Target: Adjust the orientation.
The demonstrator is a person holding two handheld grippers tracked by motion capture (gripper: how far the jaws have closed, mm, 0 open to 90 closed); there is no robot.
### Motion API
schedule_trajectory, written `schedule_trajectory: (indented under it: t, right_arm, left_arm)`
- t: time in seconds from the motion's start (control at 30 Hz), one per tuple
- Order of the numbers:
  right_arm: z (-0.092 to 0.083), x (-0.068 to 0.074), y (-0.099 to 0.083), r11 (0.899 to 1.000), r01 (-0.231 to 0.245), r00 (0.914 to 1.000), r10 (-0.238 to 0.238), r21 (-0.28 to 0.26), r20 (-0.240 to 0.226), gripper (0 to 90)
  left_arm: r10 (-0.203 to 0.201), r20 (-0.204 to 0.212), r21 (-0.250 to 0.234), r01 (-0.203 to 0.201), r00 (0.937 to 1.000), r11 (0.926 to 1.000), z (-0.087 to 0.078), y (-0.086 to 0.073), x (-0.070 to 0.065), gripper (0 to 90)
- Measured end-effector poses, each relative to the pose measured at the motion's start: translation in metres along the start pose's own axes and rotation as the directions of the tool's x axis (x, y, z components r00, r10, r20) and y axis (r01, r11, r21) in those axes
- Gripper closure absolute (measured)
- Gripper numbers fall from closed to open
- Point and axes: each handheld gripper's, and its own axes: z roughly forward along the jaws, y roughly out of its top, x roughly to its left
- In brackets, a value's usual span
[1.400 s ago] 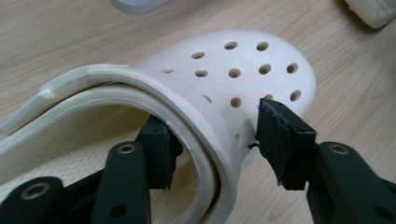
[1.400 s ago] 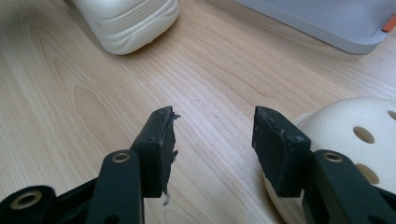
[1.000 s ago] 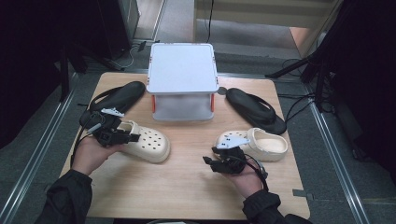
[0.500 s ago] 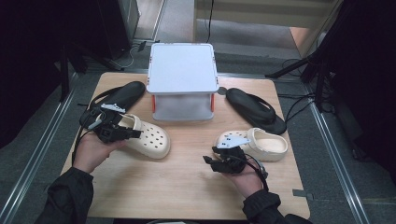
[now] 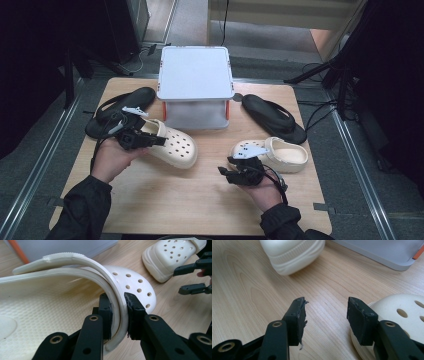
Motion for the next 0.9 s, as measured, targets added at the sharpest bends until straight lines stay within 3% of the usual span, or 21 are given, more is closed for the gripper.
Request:
schedule_trajectory:
  t: [0.23,0.43,0.77,0.9]
  right_arm:
    - [-0.002,-0.001,0.000,1.000,-0.004,1.0000,0.004,-0.007,-0.002,49.3]
    - [-0.003,-0.001,0.000,1.000,-0.002,1.0000,0.002,-0.011,0.000,49.3]
    - [-0.001,0.000,0.001,1.000,0.001,1.0000,-0.001,-0.008,-0.004,49.3]
    - [-0.001,0.000,0.001,1.000,-0.005,1.0000,0.005,-0.008,-0.005,49.3]
  left_arm:
    - [0.016,0.030,0.002,-0.016,0.9994,0.9999,0.019,0.012,-0.021,77.5]
    - [0.026,0.052,0.012,-0.026,0.9983,0.9996,0.037,0.008,-0.033,77.2]
    - [-0.004,0.073,0.055,0.000,0.9973,0.9985,0.056,-0.001,-0.027,76.0]
    - [-0.010,0.060,0.059,0.006,0.9982,0.9983,0.058,-0.002,-0.023,73.6]
